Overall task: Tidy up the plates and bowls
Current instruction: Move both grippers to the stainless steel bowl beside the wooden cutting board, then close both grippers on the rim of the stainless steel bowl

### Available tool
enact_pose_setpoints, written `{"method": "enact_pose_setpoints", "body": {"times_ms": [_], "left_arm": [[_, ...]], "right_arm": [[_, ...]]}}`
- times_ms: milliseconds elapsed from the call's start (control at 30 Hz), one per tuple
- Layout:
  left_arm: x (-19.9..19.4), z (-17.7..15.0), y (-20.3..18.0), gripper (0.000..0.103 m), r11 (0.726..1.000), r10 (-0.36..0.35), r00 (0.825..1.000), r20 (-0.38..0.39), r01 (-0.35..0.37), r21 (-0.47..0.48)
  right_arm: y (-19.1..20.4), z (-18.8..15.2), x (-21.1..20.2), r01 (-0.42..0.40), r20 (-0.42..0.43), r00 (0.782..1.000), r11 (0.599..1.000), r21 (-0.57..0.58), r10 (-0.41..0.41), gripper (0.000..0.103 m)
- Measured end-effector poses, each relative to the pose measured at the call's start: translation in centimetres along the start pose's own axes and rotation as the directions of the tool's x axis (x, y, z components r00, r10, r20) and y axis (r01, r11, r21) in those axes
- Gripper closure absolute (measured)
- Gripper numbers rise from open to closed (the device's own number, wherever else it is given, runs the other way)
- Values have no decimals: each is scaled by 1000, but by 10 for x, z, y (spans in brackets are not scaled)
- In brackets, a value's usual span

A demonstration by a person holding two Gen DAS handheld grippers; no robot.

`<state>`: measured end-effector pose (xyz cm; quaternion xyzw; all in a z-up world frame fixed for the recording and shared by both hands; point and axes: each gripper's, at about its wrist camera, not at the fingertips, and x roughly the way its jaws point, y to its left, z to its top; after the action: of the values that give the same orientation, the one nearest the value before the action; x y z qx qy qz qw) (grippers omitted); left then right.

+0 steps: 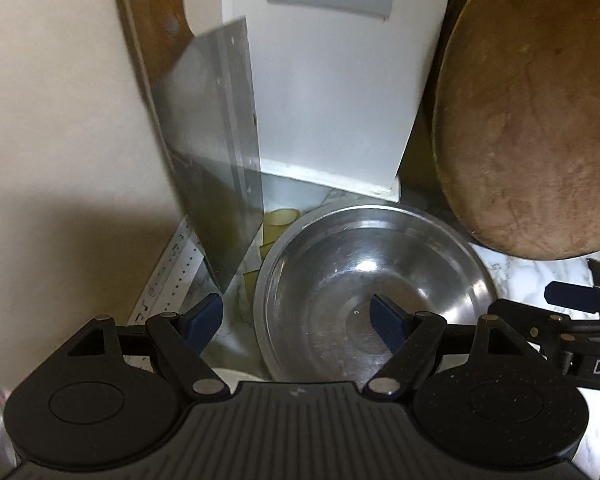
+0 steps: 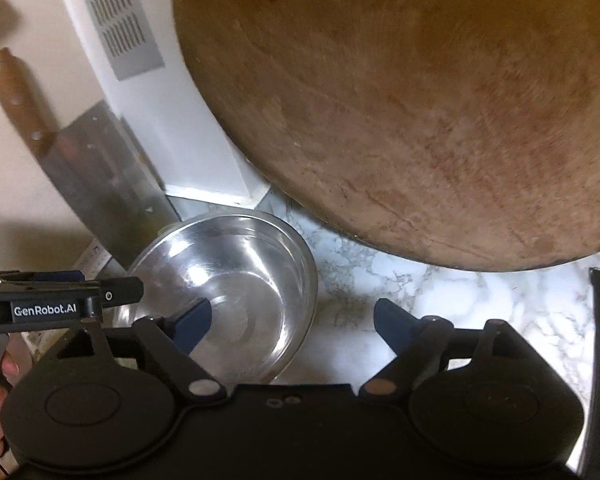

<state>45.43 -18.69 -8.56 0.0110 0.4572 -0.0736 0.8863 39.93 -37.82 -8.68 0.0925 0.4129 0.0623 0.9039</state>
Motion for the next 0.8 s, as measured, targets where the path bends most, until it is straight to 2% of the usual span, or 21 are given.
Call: {"method": "enact_pose_setpoints", "body": {"times_ms": [100, 200, 300, 433, 533, 733, 800], "left_arm": [[11, 2, 3, 23, 1000, 7, 1000, -19, -7, -7], [21, 6, 7, 35, 1000, -3, 999, -47, 2, -21], [27, 8, 10, 39, 1000, -4, 998, -61, 2, -30], [32, 11, 15, 58, 999, -9, 997, -82, 5, -50], [33, 12, 18, 68, 997, -17, 996, -93, 10, -71], [34, 13, 19, 79, 997, 5, 995, -103, -13, -75], [33, 13, 19, 83, 997, 14, 995, -103, -22, -78]], "right_arm": [[1, 1, 13, 4, -22, 1000, 1000, 6, -4, 22], [0, 2, 24, 7, -43, 999, 1000, 18, -6, 27], [-2, 2, 33, 3, -60, 998, 999, 36, -1, 35], [-5, 0, 41, -4, -88, 996, 998, 61, 9, 52], [-7, 0, 44, -9, -97, 995, 996, 90, 18, 63], [-10, -3, 42, -3, -101, 995, 994, 108, 14, 71], [-12, -3, 42, -3, -105, 994, 993, 119, 16, 79]]}}
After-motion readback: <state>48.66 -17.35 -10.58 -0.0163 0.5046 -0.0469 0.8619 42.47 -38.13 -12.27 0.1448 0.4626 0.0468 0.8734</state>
